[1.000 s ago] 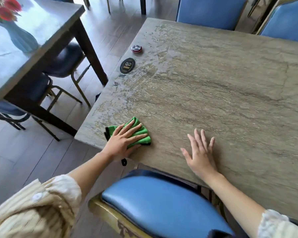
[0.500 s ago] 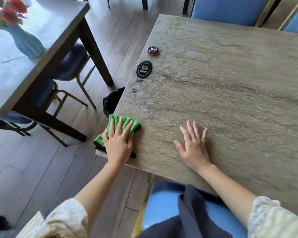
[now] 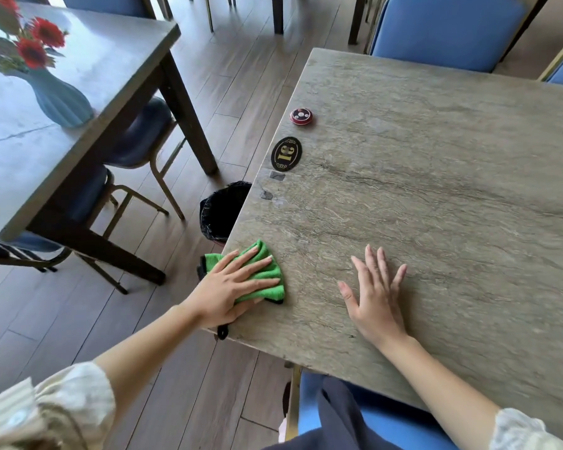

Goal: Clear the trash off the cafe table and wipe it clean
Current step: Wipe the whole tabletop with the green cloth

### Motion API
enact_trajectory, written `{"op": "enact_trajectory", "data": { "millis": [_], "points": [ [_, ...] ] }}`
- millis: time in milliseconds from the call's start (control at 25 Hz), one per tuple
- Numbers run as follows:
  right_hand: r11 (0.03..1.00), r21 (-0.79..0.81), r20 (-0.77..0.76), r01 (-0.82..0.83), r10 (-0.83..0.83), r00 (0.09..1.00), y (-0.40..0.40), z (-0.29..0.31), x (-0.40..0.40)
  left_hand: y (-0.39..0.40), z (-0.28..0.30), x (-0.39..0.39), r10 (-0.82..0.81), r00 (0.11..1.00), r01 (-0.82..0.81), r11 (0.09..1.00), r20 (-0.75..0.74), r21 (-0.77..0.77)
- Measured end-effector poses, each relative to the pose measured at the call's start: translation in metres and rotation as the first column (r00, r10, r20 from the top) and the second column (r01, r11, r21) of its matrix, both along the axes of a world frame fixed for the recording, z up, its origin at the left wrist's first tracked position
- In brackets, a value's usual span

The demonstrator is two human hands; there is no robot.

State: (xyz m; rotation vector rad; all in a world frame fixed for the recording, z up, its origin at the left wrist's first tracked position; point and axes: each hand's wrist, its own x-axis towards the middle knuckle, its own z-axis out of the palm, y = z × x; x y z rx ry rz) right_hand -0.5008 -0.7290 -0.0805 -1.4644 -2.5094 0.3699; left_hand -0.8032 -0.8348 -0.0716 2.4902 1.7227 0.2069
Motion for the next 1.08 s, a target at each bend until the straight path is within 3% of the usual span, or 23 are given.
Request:
{"op": "enact_trajectory", "data": {
  "millis": [120,240,360,680,880,1080],
  "points": [
    [1.000,0.012,0.007,0.002,-0.002,1.000,0.000,0.000,-0.006,0.059,-0.003,-0.011,0.208,0.978,-0.208,0.978,0.033,0.007],
    [1.000,-0.004,0.013,0.030,-0.030,0.999,0.000,0.001,-0.006,0.105,-0.006,0.008,0.578,0.816,-0.576,0.816,0.037,-0.049],
    [0.999,-0.013,0.002,0.042,-0.042,0.999,-0.004,0.005,-0.004,0.117,-0.003,0.033,0.700,0.714,-0.696,0.711,0.003,-0.100],
    [0.995,-0.024,0.006,-0.100,0.100,0.995,-0.027,0.018,0.020,0.016,-0.008,0.114,0.466,0.885,-0.466,0.885,-0.002,-0.003],
    [0.989,-0.037,0.014,-0.145,0.146,0.989,-0.030,0.022,0.035,-0.034,-0.008,0.159,0.393,0.919,-0.393,0.919,-0.011,-0.007],
    [0.995,-0.028,-0.031,-0.091,0.090,0.995,-0.018,0.019,0.040,-0.027,-0.007,0.147,0.305,0.952,-0.305,0.952,-0.006,-0.025]
  ]
}}
